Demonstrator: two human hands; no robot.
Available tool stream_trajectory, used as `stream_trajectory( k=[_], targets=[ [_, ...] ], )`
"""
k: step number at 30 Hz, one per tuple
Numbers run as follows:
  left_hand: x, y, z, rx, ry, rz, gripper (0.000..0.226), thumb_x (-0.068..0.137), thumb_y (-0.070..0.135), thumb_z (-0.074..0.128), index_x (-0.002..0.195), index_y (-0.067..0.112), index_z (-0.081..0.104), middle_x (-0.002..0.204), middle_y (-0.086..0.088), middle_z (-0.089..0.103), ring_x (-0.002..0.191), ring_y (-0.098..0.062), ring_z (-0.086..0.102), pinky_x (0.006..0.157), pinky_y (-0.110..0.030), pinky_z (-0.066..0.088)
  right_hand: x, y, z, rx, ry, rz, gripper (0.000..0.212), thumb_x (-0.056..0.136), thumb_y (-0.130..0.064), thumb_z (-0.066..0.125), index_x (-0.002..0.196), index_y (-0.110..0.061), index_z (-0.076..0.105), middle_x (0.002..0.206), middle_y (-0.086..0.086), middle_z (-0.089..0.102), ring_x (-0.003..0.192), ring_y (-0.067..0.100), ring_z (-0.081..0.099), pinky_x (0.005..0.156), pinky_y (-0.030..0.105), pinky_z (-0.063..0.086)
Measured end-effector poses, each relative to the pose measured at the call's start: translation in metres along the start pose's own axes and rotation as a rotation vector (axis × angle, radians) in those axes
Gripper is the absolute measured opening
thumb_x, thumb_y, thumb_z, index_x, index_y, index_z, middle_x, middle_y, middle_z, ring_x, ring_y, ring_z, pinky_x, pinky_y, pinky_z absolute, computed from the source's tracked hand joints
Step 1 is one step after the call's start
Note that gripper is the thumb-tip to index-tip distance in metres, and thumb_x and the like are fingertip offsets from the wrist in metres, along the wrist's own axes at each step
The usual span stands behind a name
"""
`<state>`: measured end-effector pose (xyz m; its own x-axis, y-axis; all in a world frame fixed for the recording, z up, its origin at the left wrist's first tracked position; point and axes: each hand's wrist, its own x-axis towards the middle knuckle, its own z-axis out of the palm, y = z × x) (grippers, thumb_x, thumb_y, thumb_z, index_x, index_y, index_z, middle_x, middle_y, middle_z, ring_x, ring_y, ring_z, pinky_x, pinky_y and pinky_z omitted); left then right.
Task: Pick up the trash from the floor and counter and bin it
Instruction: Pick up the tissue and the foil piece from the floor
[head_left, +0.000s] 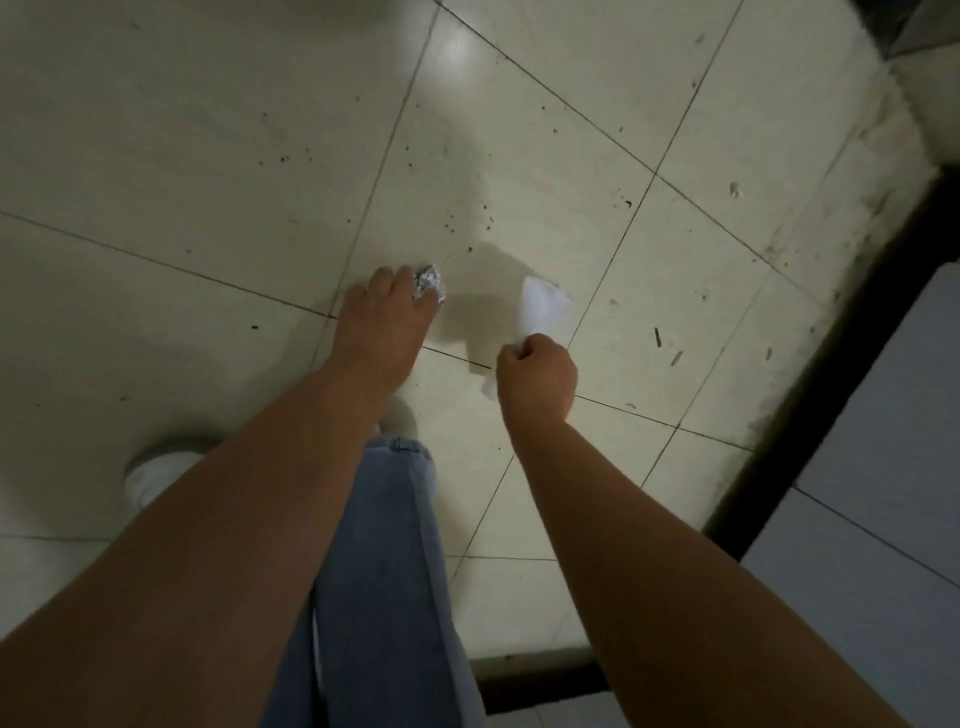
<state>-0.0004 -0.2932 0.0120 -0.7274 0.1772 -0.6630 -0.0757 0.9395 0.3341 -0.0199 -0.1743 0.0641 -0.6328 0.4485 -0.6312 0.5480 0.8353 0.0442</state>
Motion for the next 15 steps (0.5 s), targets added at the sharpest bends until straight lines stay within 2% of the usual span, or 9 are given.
stream_trajectory(
  k=[2,3,5,6,8,9,11,13,15],
  targets=[
    [0.011,0.004,0.016,0.084,0.003,0.042,0.056,0.092,0.006,0.051,0.143,0.011,0.030,0.148,-0.015,0.032,0.132,-0.031,0.036,0.102,-0.042,0.040,0.007,-0.001,0.015,-0.011,-0.031,-0.011,0.047,0.086,-0.007,0.044,0.046,-0.017,0.022,0.053,-0.001,0.027,0.060,0.023,0.037,0.057,0.023,0.028],
    [0.015,0.004,0.026,0.159,0.050,0.082,0.057,0.088,0.007,0.058,0.140,0.011,0.036,0.144,-0.014,0.040,0.126,-0.029,0.044,0.098,-0.040,0.044,0.009,0.000,0.020,-0.007,-0.036,-0.024,0.047,0.087,-0.007,0.044,0.047,-0.018,0.023,0.053,-0.001,0.028,0.063,0.023,0.039,0.062,0.025,0.031],
    [0.024,0.000,0.040,0.356,0.183,0.188,0.048,0.070,0.014,0.075,0.116,0.016,0.064,0.112,-0.007,0.069,0.092,-0.019,0.067,0.074,-0.031,0.055,0.013,0.002,0.025,-0.031,-0.030,-0.067,0.048,0.087,-0.007,0.044,0.047,-0.019,0.023,0.054,-0.003,0.027,0.068,0.023,0.041,0.067,0.028,0.031],
    [0.026,-0.001,0.040,0.398,0.202,0.207,0.036,0.063,0.012,0.076,0.097,0.020,0.072,0.089,-0.003,0.075,0.071,-0.017,0.069,0.060,-0.025,0.054,0.015,0.003,0.024,-0.051,-0.023,-0.088,0.048,0.087,-0.007,0.044,0.046,-0.020,0.022,0.054,-0.003,0.026,0.068,0.023,0.041,0.068,0.028,0.030],
    [0.028,-0.007,0.038,0.346,0.176,0.202,0.026,0.059,0.006,0.066,0.079,0.021,0.074,0.070,-0.001,0.073,0.054,-0.017,0.065,0.050,-0.022,0.051,0.020,0.005,0.017,-0.082,-0.006,-0.124,0.045,0.086,-0.005,0.044,0.046,-0.017,0.027,0.054,-0.002,0.027,0.068,0.023,0.040,0.068,0.028,0.028],
    [0.028,-0.012,0.035,0.347,0.178,0.196,0.028,0.057,0.005,0.065,0.077,0.021,0.074,0.069,-0.002,0.072,0.052,-0.018,0.064,0.048,-0.022,0.050,0.021,0.005,0.012,-0.100,0.004,-0.150,0.040,0.087,-0.005,0.043,0.049,-0.012,0.035,0.055,-0.001,0.030,0.069,0.023,0.040,0.069,0.028,0.027],
    [0.021,-0.020,0.021,0.307,0.173,0.181,0.040,0.042,0.005,0.079,0.079,0.016,0.075,0.070,-0.007,0.073,0.052,-0.024,0.065,0.046,-0.024,0.052,0.017,0.001,-0.003,-0.181,0.033,-0.260,0.028,0.090,-0.007,0.042,0.068,-0.006,0.058,0.065,0.001,0.041,0.072,0.022,0.041,0.074,0.029,0.026],
    [0.009,-0.030,0.004,0.195,0.128,0.152,0.062,0.025,0.004,0.089,0.085,0.005,0.072,0.072,-0.016,0.072,0.055,-0.031,0.065,0.046,-0.029,0.054,0.008,-0.009,-0.020,-0.265,0.057,-0.384,0.028,0.093,-0.009,0.040,0.084,-0.004,0.066,0.074,0.005,0.046,0.076,0.023,0.042,0.078,0.031,0.025],
    [-0.009,-0.036,-0.029,0.096,0.123,0.108,0.060,0.029,0.000,0.088,0.086,-0.001,0.070,0.071,-0.021,0.070,0.057,-0.035,0.065,0.046,-0.032,0.054,-0.006,-0.022,-0.039,-0.308,0.090,-0.467,0.028,0.093,-0.009,0.041,0.087,-0.003,0.067,0.075,0.010,0.050,0.081,0.030,0.050,0.078,0.032,0.022]
  ],
)
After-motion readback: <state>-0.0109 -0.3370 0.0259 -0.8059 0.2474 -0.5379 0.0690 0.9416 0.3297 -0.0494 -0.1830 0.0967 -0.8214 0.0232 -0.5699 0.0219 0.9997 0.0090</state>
